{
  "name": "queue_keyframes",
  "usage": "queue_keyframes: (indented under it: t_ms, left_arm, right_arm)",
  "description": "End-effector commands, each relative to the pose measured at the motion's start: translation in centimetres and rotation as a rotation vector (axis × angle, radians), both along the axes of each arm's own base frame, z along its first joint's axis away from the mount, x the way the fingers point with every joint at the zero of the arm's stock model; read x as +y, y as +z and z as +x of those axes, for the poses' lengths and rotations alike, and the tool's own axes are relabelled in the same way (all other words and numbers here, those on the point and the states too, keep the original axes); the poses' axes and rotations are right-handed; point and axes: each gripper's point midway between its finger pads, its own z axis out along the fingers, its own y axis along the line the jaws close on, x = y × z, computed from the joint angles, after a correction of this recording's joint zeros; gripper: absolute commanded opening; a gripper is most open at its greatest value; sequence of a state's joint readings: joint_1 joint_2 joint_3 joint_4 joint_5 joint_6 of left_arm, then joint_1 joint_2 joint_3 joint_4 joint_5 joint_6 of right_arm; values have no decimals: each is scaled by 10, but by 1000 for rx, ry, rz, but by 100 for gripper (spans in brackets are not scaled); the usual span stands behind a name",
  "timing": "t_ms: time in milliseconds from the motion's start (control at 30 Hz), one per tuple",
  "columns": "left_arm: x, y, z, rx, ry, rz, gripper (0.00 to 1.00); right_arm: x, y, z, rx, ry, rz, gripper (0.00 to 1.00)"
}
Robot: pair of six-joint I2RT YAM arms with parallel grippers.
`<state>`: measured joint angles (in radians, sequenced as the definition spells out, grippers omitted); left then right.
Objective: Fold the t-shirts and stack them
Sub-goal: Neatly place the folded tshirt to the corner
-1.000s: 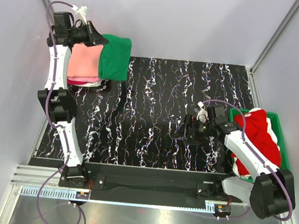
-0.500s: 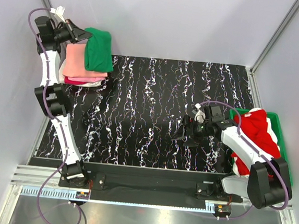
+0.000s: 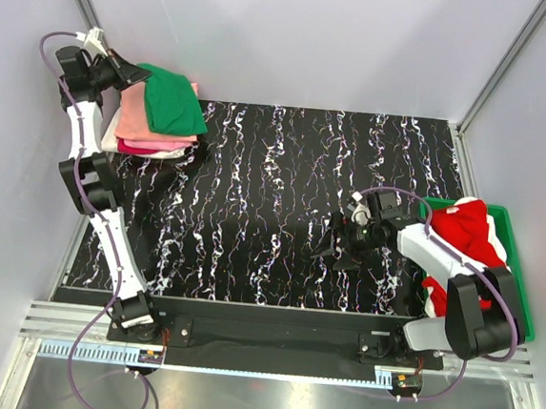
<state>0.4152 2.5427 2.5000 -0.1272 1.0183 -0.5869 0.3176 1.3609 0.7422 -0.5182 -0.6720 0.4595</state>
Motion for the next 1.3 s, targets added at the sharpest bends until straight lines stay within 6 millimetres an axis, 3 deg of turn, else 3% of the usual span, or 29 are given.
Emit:
queue_keyframes:
  t_ms: [0, 100, 200, 267, 300, 333, 367, 400, 433, 500, 700, 733, 800, 867, 1000, 1067, 1133, 1167, 1267]
  left_arm:
    - [35, 21, 16, -107, 172, 163, 1]
    - [62, 9, 26, -105, 313, 265, 2]
    - [92, -4, 34, -80, 468, 336, 11]
    - [107, -14, 37, -48, 543, 360, 58]
    - [119, -21, 35, -8, 608, 378, 69]
    - [124, -14, 30, 4, 643, 392, 78]
    - [129, -11, 25, 19, 676, 401, 98]
    - [134, -30, 18, 72, 708, 409, 99]
    - [131, -3, 9, 36, 723, 412, 99]
    - [126, 12, -7, 20, 738, 407, 99]
    - [112, 25, -46, 122, 786, 328, 99]
    - [109, 11, -52, 170, 786, 300, 99]
    - [98, 12, -64, 189, 768, 273, 99]
    - [87, -6, -75, 252, 734, 242, 99]
    - [59, -24, -90, 324, 632, 173, 99]
    - [43, -43, -100, 381, 580, 124, 99]
    - [35, -49, -109, 403, 563, 108, 97]
    - [30, -64, -117, 452, 559, 107, 96]
    - [23, -72, -131, 476, 559, 123, 93]
  right_arm:
    - [4, 4, 16, -45, 0, 14, 95]
    - [7, -2, 21, -33, -3, 21, 95]
    - [10, -8, 26, -19, -9, 32, 95]
    - [14, -8, 30, -14, -17, 50, 94]
    - [15, -9, 30, -8, -18, 56, 94]
    - [17, -9, 31, -10, -16, 66, 94]
    - [16, -9, 31, -5, -24, 66, 94]
    - [16, -8, 30, -11, -25, 69, 94]
    - [17, -7, 30, -18, -27, 74, 94]
    - [16, -4, 28, -28, -31, 81, 94]
    - [17, 17, 26, -83, -41, 118, 94]
    - [17, 20, 25, -89, -36, 122, 94]
    - [16, 29, 23, -115, -39, 129, 95]
    - [15, 36, 21, -142, -40, 133, 95]
    - [14, 39, 16, -155, -44, 143, 96]
    - [14, 38, 15, -156, -44, 148, 95]
    - [14, 39, 14, -162, -44, 150, 95]
    - [14, 39, 13, -164, -41, 152, 96]
    - [14, 39, 13, -168, -41, 158, 96]
